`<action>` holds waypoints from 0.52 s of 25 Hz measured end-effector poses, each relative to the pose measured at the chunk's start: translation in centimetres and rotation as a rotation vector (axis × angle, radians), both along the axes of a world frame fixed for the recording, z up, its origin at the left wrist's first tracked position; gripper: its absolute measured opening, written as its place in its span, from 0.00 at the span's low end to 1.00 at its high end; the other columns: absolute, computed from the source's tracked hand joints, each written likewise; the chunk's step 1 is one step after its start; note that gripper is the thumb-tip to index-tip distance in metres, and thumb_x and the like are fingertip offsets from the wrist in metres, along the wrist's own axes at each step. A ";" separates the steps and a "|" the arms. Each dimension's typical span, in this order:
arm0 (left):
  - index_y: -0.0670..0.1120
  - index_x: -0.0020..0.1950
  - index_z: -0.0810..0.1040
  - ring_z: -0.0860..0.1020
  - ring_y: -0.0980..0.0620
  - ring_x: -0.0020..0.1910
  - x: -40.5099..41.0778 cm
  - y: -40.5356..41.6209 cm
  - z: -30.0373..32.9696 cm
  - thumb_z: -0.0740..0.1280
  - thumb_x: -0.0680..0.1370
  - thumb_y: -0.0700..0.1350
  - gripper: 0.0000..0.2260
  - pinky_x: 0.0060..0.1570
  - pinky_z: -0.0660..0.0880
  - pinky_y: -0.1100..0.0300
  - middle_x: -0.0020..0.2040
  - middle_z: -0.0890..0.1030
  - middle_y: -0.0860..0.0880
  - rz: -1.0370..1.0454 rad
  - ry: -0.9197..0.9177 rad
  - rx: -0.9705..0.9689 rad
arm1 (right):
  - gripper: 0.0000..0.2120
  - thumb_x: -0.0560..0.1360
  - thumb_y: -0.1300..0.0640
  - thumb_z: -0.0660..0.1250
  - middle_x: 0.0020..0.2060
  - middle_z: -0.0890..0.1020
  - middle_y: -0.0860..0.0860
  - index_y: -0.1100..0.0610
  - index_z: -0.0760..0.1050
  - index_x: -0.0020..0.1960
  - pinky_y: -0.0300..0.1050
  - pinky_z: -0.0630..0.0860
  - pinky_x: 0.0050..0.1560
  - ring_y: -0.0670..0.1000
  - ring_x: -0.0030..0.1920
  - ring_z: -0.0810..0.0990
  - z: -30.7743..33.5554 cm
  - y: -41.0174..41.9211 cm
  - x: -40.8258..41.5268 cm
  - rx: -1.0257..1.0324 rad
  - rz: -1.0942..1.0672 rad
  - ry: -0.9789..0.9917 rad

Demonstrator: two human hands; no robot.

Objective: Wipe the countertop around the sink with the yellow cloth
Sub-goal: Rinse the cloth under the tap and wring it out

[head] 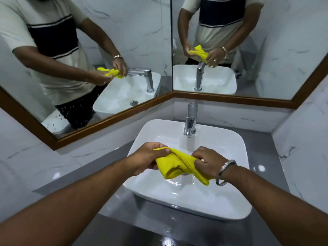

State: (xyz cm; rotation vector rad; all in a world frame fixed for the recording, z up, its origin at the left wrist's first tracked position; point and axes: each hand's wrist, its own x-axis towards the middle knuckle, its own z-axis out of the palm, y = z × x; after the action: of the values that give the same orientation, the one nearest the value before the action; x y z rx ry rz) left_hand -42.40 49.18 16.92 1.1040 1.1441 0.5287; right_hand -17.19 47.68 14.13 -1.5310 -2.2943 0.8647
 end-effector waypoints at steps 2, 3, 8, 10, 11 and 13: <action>0.44 0.56 0.80 0.81 0.49 0.46 0.0 0.5 -0.3 0.69 0.77 0.49 0.12 0.46 0.80 0.54 0.49 0.82 0.44 0.010 -0.062 -0.069 | 0.28 0.63 0.39 0.49 0.45 0.78 0.55 0.54 0.77 0.50 0.48 0.72 0.50 0.54 0.48 0.76 -0.3 -1.0 -1.4 -0.008 -0.137 0.096; 0.42 0.58 0.80 0.81 0.48 0.46 -0.1 0.7 -0.4 0.69 0.76 0.50 0.15 0.47 0.80 0.54 0.49 0.82 0.43 0.003 -0.094 -0.090 | 0.29 0.65 0.38 0.50 0.46 0.79 0.54 0.53 0.76 0.53 0.47 0.72 0.50 0.54 0.49 0.77 -0.3 -1.7 -2.2 -0.028 -0.211 0.171; 0.40 0.56 0.80 0.82 0.47 0.43 -1.5 2.3 0.1 0.68 0.77 0.48 0.14 0.39 0.80 0.57 0.48 0.83 0.41 -0.165 -0.159 -0.082 | 0.28 0.65 0.33 0.64 0.48 0.82 0.48 0.47 0.68 0.60 0.45 0.78 0.46 0.47 0.46 0.80 -0.5 -5.2 -7.2 -0.053 -0.379 0.278; 0.42 0.56 0.81 0.83 0.48 0.43 -2.8 3.4 0.5 0.69 0.77 0.47 0.12 0.39 0.80 0.57 0.47 0.84 0.42 -0.262 -0.134 -0.053 | 0.22 0.68 0.39 0.64 0.48 0.83 0.51 0.50 0.71 0.56 0.51 0.80 0.47 0.50 0.48 0.82 -0.5 -5.6 -8.3 0.018 -0.469 0.274; 0.43 0.55 0.82 0.83 0.48 0.42 -3.3 4.1 0.6 0.70 0.76 0.47 0.11 0.39 0.81 0.56 0.47 0.84 0.43 -0.321 -0.083 -0.008 | 0.19 0.70 0.42 0.63 0.50 0.83 0.52 0.52 0.74 0.55 0.54 0.79 0.49 0.52 0.50 0.82 -0.4 -5.6 -8.4 0.071 -0.511 0.240; 0.43 0.52 0.83 0.82 0.51 0.39 -3.8 5.5 0.9 0.74 0.74 0.46 0.10 0.38 0.81 0.57 0.42 0.84 0.45 -0.442 0.095 0.174 | 0.17 0.72 0.47 0.59 0.56 0.82 0.56 0.55 0.78 0.54 0.54 0.76 0.55 0.56 0.57 0.79 0.0 -5.6 -8.0 0.202 -0.569 0.061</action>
State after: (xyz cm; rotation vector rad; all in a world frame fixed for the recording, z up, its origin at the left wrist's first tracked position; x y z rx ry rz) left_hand -46.19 54.68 17.78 1.4975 0.9070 0.2322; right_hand -25.17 42.11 14.09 -1.8800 -1.6904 0.4989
